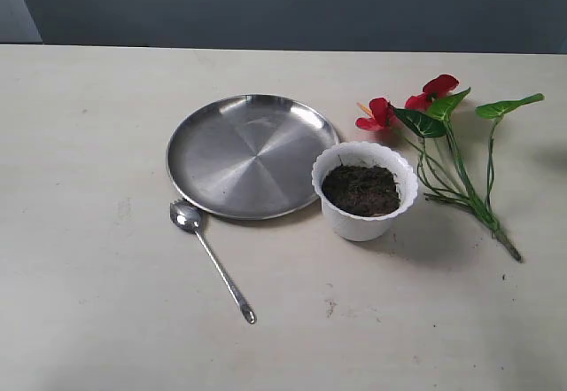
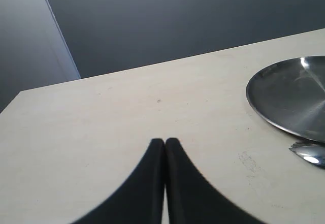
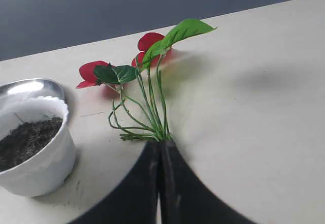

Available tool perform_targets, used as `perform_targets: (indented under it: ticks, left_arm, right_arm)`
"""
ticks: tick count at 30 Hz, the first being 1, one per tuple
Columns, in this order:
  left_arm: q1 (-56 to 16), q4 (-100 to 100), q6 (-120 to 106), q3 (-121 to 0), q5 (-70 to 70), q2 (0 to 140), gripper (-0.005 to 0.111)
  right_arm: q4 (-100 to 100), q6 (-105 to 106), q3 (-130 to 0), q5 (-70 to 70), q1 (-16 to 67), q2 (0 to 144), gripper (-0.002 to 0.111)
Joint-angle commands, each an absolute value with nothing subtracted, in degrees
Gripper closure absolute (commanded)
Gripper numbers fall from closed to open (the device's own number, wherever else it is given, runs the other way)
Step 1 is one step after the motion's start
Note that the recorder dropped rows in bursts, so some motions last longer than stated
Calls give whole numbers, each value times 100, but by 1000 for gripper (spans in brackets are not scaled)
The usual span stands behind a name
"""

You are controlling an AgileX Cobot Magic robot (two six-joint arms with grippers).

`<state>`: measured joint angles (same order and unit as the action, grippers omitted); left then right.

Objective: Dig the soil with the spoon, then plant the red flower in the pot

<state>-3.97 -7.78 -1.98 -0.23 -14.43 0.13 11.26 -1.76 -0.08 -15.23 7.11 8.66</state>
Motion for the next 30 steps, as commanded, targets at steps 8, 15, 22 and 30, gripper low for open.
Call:
perform_targets:
  ticks: [8, 15, 22, 30]
  left_arm:
    - [-425, -768, -186, 0, -1389, 0, 106]
    - [-425, -768, -186, 0, -1389, 0, 106]
    - [-425, -768, -186, 0, -1389, 0, 106]
    - [-425, -768, -186, 0, -1389, 0, 106]
  right_arm:
    - [1271, -297, 0, -687, 673, 837, 109]
    - [3707, -2000, 0, -866, 684, 837, 109]
    - [4395, -2295, 0, -1065, 684, 837, 109]
    - [4290, -1868, -52, -1001, 697, 837, 109]
